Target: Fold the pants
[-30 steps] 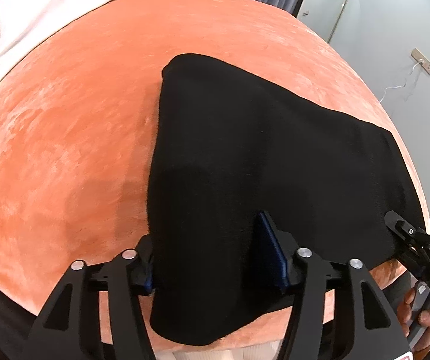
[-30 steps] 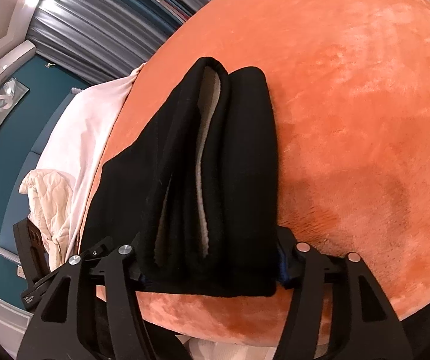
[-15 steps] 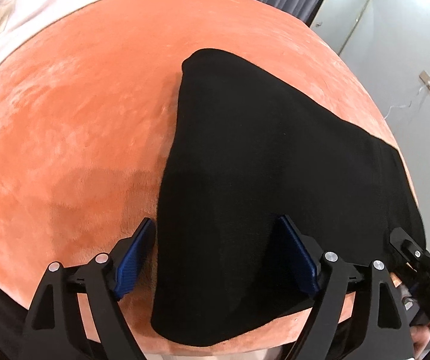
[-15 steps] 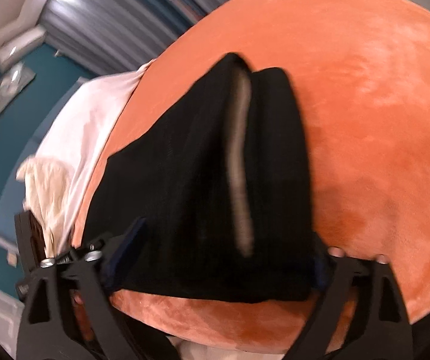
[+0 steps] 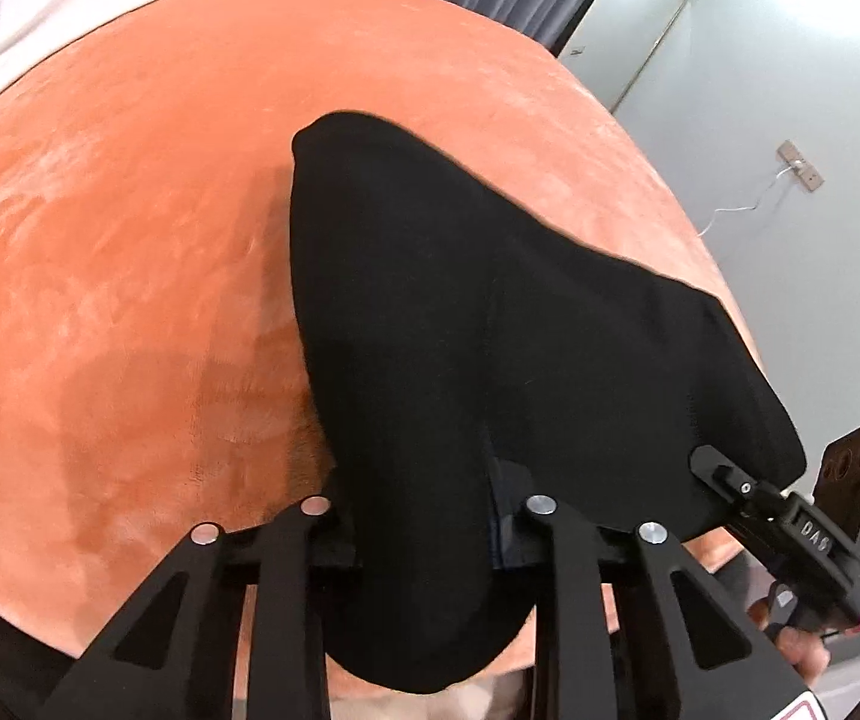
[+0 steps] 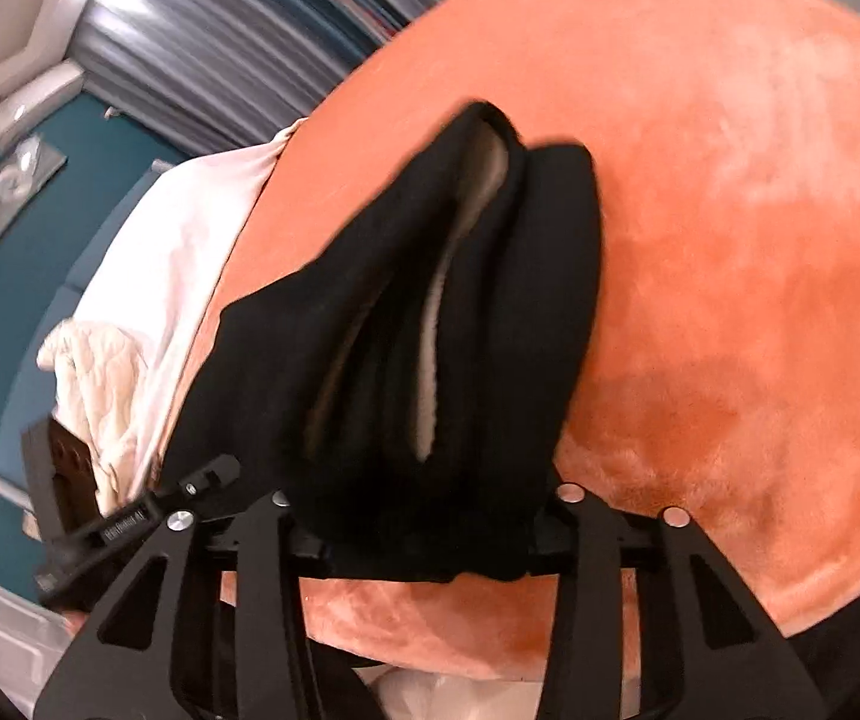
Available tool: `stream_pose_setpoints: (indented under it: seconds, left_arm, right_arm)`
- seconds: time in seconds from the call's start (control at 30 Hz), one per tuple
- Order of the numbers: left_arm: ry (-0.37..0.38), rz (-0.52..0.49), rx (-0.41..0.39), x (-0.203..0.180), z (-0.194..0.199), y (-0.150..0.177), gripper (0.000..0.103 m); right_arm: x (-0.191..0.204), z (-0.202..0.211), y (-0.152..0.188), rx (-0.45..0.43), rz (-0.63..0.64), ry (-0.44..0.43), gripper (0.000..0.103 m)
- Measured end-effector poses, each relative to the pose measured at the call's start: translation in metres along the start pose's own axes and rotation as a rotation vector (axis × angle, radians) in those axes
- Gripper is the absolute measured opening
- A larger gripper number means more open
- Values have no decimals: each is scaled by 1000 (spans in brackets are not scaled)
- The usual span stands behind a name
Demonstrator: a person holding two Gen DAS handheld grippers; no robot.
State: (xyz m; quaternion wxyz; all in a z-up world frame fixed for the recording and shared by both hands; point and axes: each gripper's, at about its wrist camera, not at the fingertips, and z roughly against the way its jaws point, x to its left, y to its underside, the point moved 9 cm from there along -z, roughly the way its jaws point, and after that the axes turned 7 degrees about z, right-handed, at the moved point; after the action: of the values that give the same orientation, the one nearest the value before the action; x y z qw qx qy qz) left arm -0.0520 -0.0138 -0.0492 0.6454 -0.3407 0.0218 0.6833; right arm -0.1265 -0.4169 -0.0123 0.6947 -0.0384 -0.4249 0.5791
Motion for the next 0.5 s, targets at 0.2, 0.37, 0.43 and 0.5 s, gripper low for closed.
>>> stream_pose_setpoints:
  seconds: [0.2, 0.37, 0.43, 0.5]
  left_arm:
    - [138, 4, -46, -28, 53, -30, 20]
    - [179, -58, -155, -55, 95, -83, 20]
    - [173, -99, -213, -66, 108, -114, 20]
    - [162, -142, -281, -76, 117, -155, 21]
  right_arm:
    - [44, 36, -35, -83, 69, -68, 37]
    - [86, 50, -88, -159, 152, -126, 37]
    - [103, 50, -119, -197, 196, -144, 37]
    - [120, 44, -156, -246, 240, -161, 37]
